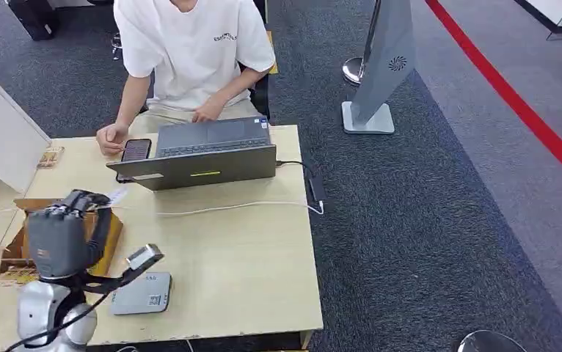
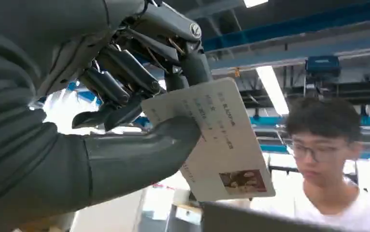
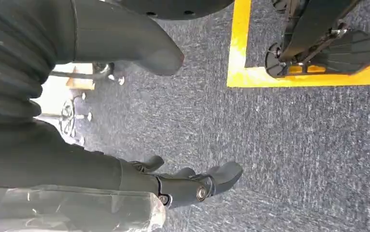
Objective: Pass the card to the sensor for recognition and then transmit it.
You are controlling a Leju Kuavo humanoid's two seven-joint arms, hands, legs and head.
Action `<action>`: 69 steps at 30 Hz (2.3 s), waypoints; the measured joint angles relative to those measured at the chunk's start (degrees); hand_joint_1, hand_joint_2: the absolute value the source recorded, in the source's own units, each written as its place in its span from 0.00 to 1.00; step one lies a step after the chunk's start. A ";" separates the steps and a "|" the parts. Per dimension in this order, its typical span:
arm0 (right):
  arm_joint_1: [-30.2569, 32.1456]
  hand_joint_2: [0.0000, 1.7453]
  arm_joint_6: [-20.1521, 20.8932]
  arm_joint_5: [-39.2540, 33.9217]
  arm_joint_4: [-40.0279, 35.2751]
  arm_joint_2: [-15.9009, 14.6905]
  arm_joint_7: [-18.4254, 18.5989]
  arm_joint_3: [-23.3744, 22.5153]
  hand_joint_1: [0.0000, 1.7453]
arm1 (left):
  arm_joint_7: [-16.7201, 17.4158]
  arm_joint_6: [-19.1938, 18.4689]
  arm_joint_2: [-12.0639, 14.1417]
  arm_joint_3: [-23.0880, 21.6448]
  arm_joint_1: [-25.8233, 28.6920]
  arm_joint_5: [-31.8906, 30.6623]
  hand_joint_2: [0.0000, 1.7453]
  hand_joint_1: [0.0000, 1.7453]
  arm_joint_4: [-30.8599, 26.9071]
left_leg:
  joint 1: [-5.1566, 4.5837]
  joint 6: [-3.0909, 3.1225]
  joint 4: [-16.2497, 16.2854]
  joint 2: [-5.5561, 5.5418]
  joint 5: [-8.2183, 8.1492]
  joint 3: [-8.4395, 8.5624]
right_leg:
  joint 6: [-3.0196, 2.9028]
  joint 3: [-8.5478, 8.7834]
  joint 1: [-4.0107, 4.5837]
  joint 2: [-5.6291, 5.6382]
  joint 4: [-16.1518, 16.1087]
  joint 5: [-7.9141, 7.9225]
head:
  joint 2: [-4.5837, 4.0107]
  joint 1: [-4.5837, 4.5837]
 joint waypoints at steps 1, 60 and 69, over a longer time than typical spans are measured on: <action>0.01 1.00 -0.15 -0.17 0.00 0.04 0.00 -0.28 0.00 | 0.76 -0.15 -0.19 -1.56 0.91 -0.26 1.00 1.00 -0.69 | 0.00 0.03 0.00 0.00 -0.02 0.00 | 0.00 0.00 0.00 -0.01 0.00 0.00 | 0.00 0.00; 0.33 1.00 -1.27 -2.53 -0.02 0.31 0.02 -12.68 0.00 | 25.63 -21.35 5.42 -13.68 15.58 -15.49 1.00 1.00 -2.60 | 0.03 0.00 -0.02 -0.06 0.01 -0.03 | 0.02 0.03 0.02 -0.13 0.02 -0.01 | 0.00 -0.02; 0.33 1.00 -1.27 -2.53 -0.02 0.31 0.02 -12.78 0.00 | 25.63 -21.40 6.12 -13.70 15.78 -15.41 1.00 1.00 -2.79 | 0.03 0.00 -0.03 -0.06 0.01 -0.02 | 0.02 0.06 0.02 -0.13 0.02 -0.01 | 0.00 0.00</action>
